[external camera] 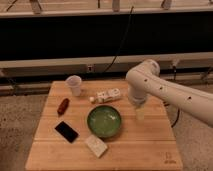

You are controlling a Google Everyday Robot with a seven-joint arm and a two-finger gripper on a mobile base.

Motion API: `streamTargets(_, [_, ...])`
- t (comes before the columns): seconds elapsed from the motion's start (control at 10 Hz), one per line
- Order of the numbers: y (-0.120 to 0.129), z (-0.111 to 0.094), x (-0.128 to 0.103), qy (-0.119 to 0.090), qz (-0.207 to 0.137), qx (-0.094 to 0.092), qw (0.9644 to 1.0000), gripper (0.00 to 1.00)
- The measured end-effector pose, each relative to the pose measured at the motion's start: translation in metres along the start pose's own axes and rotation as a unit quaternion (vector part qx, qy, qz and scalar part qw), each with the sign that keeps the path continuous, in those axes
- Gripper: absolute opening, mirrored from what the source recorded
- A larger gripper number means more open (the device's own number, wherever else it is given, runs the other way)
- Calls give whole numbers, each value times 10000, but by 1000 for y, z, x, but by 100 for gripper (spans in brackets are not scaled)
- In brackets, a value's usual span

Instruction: Move the arm in a circular motion

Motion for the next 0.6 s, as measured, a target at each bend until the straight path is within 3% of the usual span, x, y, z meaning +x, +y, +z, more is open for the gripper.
streamTargets(0.6, [4, 2, 4, -1, -131, -95, 9999, 80])
